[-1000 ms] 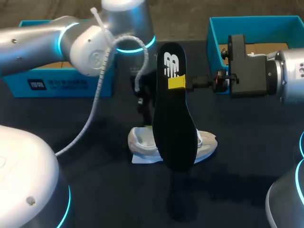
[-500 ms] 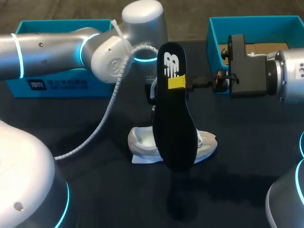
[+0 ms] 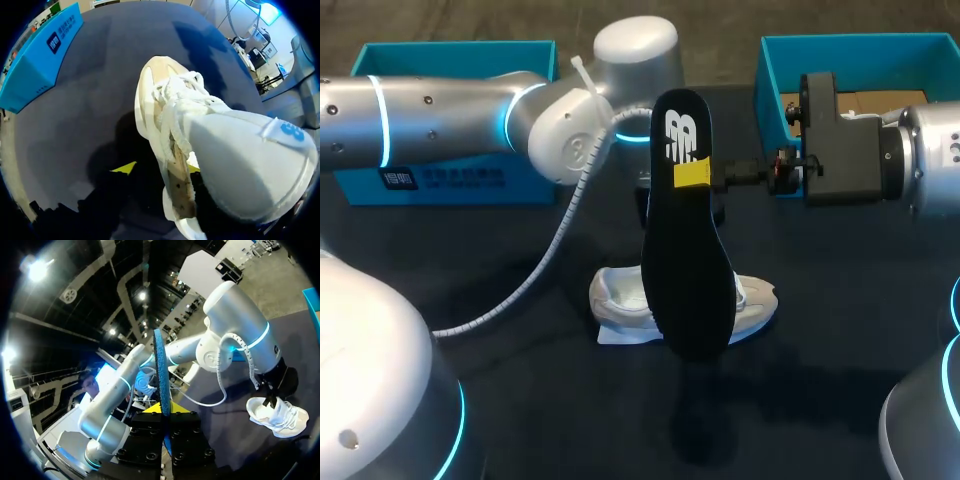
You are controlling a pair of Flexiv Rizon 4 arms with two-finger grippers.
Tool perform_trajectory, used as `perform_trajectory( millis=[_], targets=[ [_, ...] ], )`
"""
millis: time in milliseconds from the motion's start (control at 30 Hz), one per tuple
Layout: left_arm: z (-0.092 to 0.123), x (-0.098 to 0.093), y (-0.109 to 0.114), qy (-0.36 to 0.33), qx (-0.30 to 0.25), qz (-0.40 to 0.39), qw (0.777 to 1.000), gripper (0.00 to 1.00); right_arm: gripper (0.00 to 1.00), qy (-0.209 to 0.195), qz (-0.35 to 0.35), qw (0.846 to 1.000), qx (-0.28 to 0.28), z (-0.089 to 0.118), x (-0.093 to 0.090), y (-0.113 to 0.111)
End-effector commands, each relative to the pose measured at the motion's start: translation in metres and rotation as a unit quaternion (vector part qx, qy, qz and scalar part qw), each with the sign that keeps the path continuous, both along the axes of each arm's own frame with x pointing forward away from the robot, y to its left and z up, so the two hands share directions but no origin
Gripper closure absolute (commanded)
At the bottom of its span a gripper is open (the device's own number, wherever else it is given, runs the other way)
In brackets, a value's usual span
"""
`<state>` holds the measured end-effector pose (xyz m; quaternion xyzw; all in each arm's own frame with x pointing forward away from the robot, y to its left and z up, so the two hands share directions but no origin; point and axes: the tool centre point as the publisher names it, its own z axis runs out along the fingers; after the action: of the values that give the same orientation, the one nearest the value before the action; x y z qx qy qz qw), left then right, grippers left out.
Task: Take the shoe out of the shoebox, open the shoe tongue, remove and reinsert the insole, then place the shoe into the shoebox
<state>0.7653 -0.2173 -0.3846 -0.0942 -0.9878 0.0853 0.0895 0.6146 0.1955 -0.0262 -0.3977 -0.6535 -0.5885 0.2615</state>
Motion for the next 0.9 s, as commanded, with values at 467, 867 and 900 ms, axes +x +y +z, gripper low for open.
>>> perform_trajectory(
  millis=[467,867,900],
  targets=[
    [0.018,-0.01,0.009,0.047,-0.016,-0.075,0.996,1.0,1.0,0.0,-0.002,1.0,0.0,0.0,-0.001,0.002],
    [0.056,-0.012,0.019,0.11,-0.014,-0.252,0.961,1.0,1.0,0.0,-0.002,1.0,0.0,0.0,-0.001,0.002],
    [0.056,-0.012,0.02,0.11,0.005,-0.279,0.954,1.0,1.0,0.0,-0.002,1.0,0.0,0.0,-0.001,0.002]
  ],
)
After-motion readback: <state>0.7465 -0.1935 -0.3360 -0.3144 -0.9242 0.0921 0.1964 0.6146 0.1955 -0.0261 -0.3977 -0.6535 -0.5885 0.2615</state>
